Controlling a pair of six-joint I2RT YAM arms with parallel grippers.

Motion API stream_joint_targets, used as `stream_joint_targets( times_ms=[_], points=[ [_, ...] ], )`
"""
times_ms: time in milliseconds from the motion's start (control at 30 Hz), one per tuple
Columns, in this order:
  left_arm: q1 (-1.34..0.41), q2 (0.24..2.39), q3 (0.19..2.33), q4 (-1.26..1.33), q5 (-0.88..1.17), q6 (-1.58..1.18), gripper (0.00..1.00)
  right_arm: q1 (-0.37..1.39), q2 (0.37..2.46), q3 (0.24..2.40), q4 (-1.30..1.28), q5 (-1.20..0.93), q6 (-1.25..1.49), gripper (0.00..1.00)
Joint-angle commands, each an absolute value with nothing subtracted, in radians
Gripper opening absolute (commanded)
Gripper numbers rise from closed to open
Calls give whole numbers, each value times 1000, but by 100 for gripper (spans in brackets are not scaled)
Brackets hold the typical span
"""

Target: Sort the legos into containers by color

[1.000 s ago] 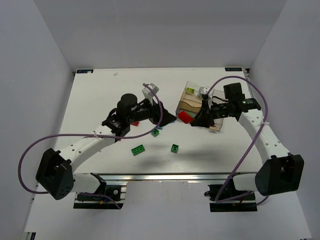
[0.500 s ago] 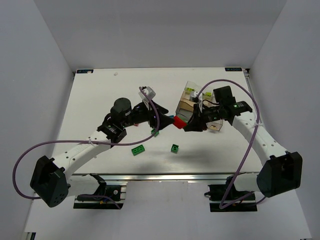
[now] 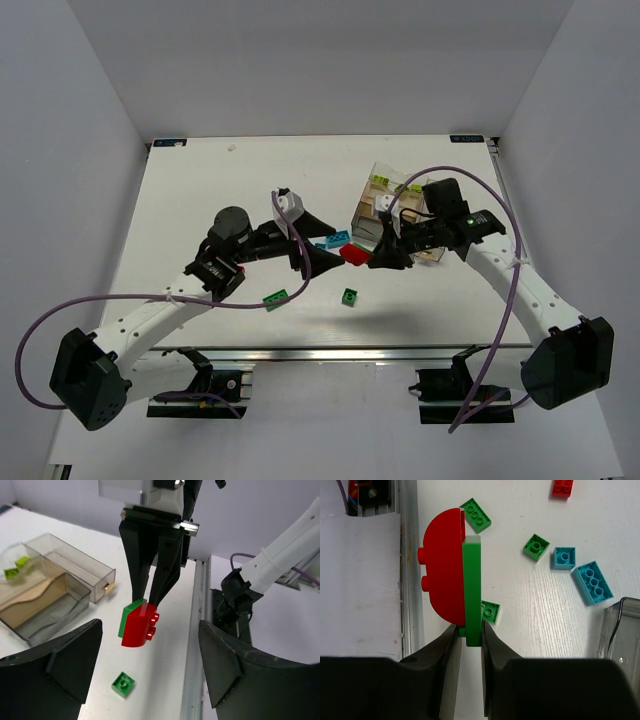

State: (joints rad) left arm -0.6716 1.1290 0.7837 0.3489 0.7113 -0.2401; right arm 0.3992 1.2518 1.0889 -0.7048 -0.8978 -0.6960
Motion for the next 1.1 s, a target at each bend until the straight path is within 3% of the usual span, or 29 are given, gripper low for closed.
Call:
stream_joint_targets(
  times_ms=[0, 167, 567, 733, 1067],
  points=[
    [-676, 1071, 778, 304, 723, -123, 87, 420, 1213, 1077, -687, -865, -744, 0],
    [-676, 1121, 793, 295, 756, -112, 76, 457, 1215, 1088, -676, -822, -753, 0],
    [-676, 1138, 818, 213, 741, -61, 68, 500, 1235, 1138, -686, -830, -755, 0],
    [-676, 1149, 811, 229, 756, -87, 56, 511, 1243, 1143, -672, -838, -735, 0],
    [-676, 1161, 808, 247, 778, -113, 48, 517, 1252, 1144, -663, -830, -729, 0]
  ],
)
